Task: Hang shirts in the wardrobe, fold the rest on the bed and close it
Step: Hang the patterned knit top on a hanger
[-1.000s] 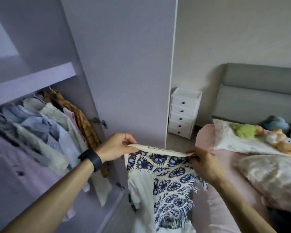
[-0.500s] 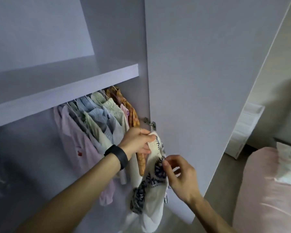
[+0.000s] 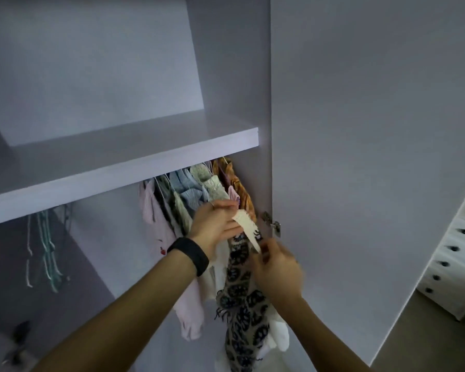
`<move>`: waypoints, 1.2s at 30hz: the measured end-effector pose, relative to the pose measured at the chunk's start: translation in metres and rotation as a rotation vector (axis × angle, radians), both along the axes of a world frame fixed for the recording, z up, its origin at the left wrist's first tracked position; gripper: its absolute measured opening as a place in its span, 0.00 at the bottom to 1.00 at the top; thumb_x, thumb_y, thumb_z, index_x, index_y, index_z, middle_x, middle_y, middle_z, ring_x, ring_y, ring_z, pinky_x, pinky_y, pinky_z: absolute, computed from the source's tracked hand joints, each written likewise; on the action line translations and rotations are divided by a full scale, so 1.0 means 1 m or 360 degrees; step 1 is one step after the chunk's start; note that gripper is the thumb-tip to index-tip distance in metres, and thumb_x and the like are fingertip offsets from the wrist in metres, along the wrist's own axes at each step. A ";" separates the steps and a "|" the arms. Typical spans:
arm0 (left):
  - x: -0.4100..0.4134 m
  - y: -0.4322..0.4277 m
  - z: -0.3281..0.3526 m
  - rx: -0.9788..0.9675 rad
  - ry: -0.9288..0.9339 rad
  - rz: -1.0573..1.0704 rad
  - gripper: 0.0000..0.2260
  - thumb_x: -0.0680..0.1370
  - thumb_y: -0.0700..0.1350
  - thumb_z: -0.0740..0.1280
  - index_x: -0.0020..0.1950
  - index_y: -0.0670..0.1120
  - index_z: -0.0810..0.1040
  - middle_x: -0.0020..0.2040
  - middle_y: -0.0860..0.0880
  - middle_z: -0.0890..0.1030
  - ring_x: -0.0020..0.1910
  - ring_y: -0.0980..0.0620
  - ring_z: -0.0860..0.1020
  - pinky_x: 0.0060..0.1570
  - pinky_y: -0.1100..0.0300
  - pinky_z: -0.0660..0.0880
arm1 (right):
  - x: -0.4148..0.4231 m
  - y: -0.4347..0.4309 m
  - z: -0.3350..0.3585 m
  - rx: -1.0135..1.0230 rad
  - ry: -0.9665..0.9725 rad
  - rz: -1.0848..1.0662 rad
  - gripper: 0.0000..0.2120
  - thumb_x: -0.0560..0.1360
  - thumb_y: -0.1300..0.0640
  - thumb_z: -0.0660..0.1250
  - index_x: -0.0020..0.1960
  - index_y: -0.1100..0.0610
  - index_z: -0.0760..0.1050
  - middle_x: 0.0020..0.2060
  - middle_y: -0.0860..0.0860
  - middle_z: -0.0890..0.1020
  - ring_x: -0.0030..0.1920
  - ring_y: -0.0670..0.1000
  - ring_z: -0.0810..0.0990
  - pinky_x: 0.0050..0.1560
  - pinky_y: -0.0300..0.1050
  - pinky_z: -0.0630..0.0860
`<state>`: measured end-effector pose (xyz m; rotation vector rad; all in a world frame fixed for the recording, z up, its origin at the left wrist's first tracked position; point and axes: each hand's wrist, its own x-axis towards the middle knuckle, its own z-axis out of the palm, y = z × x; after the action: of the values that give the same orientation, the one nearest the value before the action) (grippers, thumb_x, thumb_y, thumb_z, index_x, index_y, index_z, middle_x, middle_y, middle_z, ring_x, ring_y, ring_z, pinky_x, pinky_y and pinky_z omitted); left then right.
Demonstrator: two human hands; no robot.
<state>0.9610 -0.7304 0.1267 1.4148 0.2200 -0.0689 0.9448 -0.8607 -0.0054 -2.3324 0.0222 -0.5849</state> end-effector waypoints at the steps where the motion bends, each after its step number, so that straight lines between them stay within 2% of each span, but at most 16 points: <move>1: 0.001 0.006 0.001 0.0000 -0.0014 0.0077 0.06 0.82 0.36 0.64 0.55 0.41 0.80 0.54 0.43 0.82 0.49 0.46 0.83 0.40 0.58 0.83 | 0.002 -0.004 -0.001 -0.0059 -0.0011 0.0019 0.08 0.77 0.50 0.67 0.52 0.52 0.76 0.38 0.47 0.79 0.33 0.52 0.76 0.33 0.42 0.70; 4: 0.001 0.028 0.000 0.0024 -0.0059 0.0347 0.05 0.82 0.36 0.64 0.52 0.42 0.80 0.51 0.43 0.82 0.48 0.45 0.82 0.45 0.55 0.82 | 0.009 -0.021 -0.009 -0.0360 0.0126 0.0142 0.11 0.78 0.50 0.62 0.58 0.51 0.75 0.40 0.49 0.80 0.35 0.54 0.77 0.33 0.44 0.74; 6: 0.000 0.050 -0.004 0.0087 -0.0106 0.0562 0.05 0.82 0.36 0.64 0.53 0.41 0.80 0.49 0.42 0.82 0.44 0.45 0.82 0.42 0.56 0.83 | 0.013 -0.034 -0.014 -0.0479 0.0184 0.0173 0.15 0.77 0.52 0.61 0.63 0.51 0.75 0.42 0.51 0.81 0.38 0.55 0.79 0.35 0.45 0.75; 8: -0.006 0.078 -0.012 0.0141 -0.0147 0.0786 0.06 0.81 0.35 0.64 0.54 0.41 0.80 0.46 0.40 0.83 0.40 0.45 0.83 0.36 0.59 0.82 | 0.019 -0.046 -0.018 -0.0467 0.0147 0.0232 0.14 0.77 0.54 0.64 0.61 0.54 0.78 0.45 0.53 0.82 0.42 0.58 0.79 0.37 0.46 0.74; 10: -0.016 0.109 -0.024 0.0182 -0.0146 0.0996 0.06 0.81 0.35 0.64 0.52 0.42 0.80 0.46 0.40 0.84 0.41 0.44 0.84 0.36 0.59 0.81 | 0.026 -0.054 -0.021 -0.0434 0.0113 0.0323 0.12 0.76 0.56 0.67 0.59 0.56 0.78 0.49 0.55 0.81 0.47 0.60 0.79 0.40 0.48 0.75; 14: -0.046 0.172 -0.052 0.0291 0.0009 0.1379 0.07 0.79 0.34 0.65 0.48 0.45 0.80 0.48 0.38 0.84 0.40 0.43 0.85 0.41 0.55 0.82 | 0.046 -0.063 -0.022 -0.0304 0.0169 0.0430 0.11 0.76 0.59 0.69 0.59 0.57 0.78 0.50 0.56 0.82 0.43 0.61 0.80 0.43 0.51 0.78; 17: -0.079 0.207 -0.070 0.0307 0.0140 0.1473 0.07 0.79 0.34 0.66 0.49 0.44 0.82 0.45 0.39 0.85 0.36 0.45 0.85 0.36 0.57 0.82 | 0.055 -0.053 -0.017 -0.0267 0.0011 0.0540 0.07 0.76 0.60 0.70 0.54 0.54 0.83 0.41 0.55 0.85 0.36 0.58 0.82 0.37 0.45 0.76; 21: -0.102 0.216 -0.084 0.0647 0.0345 0.1065 0.09 0.80 0.36 0.66 0.59 0.41 0.80 0.40 0.42 0.84 0.35 0.44 0.81 0.31 0.60 0.76 | 0.053 -0.020 0.002 -0.0180 -0.0125 0.0851 0.05 0.77 0.55 0.72 0.52 0.51 0.86 0.41 0.46 0.87 0.38 0.48 0.83 0.40 0.36 0.71; 23: -0.108 0.202 -0.084 0.0831 0.0320 0.0667 0.08 0.79 0.38 0.70 0.58 0.42 0.79 0.49 0.37 0.83 0.39 0.44 0.78 0.32 0.61 0.73 | 0.049 0.002 0.015 -0.0105 -0.0045 0.1035 0.05 0.77 0.51 0.72 0.52 0.48 0.86 0.40 0.39 0.85 0.40 0.39 0.81 0.42 0.30 0.72; 24: -0.111 0.191 -0.083 0.0954 0.0260 0.0450 0.08 0.78 0.40 0.72 0.56 0.45 0.80 0.54 0.39 0.82 0.44 0.45 0.78 0.36 0.61 0.75 | 0.045 0.013 0.020 -0.0075 -0.0021 0.1136 0.05 0.77 0.51 0.72 0.51 0.47 0.86 0.39 0.36 0.84 0.41 0.36 0.80 0.42 0.28 0.72; 26: -0.113 0.167 -0.083 0.1270 0.0113 0.0080 0.10 0.76 0.49 0.74 0.56 0.55 0.79 0.60 0.53 0.80 0.55 0.54 0.78 0.50 0.64 0.73 | 0.036 0.034 0.031 -0.0040 0.0031 0.1319 0.05 0.78 0.52 0.71 0.51 0.47 0.85 0.40 0.35 0.83 0.44 0.35 0.81 0.45 0.29 0.75; 29: -0.113 0.133 -0.089 0.1433 -0.0099 -0.0200 0.19 0.74 0.57 0.74 0.63 0.61 0.74 0.61 0.67 0.75 0.58 0.67 0.72 0.53 0.78 0.66 | 0.023 0.061 0.046 0.0035 0.0022 0.1453 0.04 0.78 0.53 0.71 0.50 0.47 0.85 0.43 0.40 0.85 0.46 0.38 0.82 0.49 0.34 0.77; 30: -0.112 0.126 -0.096 0.1421 -0.0145 -0.0222 0.20 0.76 0.56 0.72 0.66 0.59 0.74 0.62 0.66 0.75 0.59 0.65 0.72 0.57 0.78 0.66 | 0.020 0.066 0.050 0.0056 0.0012 0.1477 0.04 0.78 0.53 0.71 0.50 0.46 0.84 0.42 0.41 0.85 0.46 0.39 0.82 0.49 0.34 0.77; 32: -0.112 0.117 -0.111 0.1427 -0.0203 -0.0135 0.14 0.80 0.53 0.68 0.65 0.54 0.77 0.62 0.58 0.79 0.61 0.58 0.75 0.64 0.64 0.71 | 0.014 0.073 0.055 0.0101 -0.0006 0.1516 0.05 0.77 0.55 0.72 0.50 0.45 0.84 0.42 0.41 0.85 0.45 0.41 0.82 0.48 0.34 0.77; 34: -0.120 0.118 -0.124 0.1540 -0.0188 0.0039 0.08 0.82 0.55 0.63 0.53 0.53 0.78 0.53 0.53 0.83 0.54 0.52 0.79 0.57 0.54 0.76 | 0.011 0.072 0.059 0.0150 -0.0010 0.1524 0.06 0.77 0.56 0.72 0.50 0.45 0.83 0.42 0.40 0.84 0.45 0.41 0.82 0.47 0.31 0.76; 36: -0.128 0.126 -0.128 0.1601 -0.0170 0.0117 0.09 0.83 0.55 0.59 0.49 0.54 0.76 0.47 0.51 0.84 0.47 0.50 0.81 0.50 0.51 0.78 | 0.012 0.065 0.061 0.0051 -0.0074 0.1479 0.06 0.77 0.57 0.72 0.50 0.47 0.83 0.44 0.39 0.83 0.45 0.39 0.81 0.44 0.29 0.74</move>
<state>0.8327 -0.6043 -0.0016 2.4002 0.2265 0.2088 0.9564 -0.7961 0.0554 -1.9933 -1.0001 -0.1530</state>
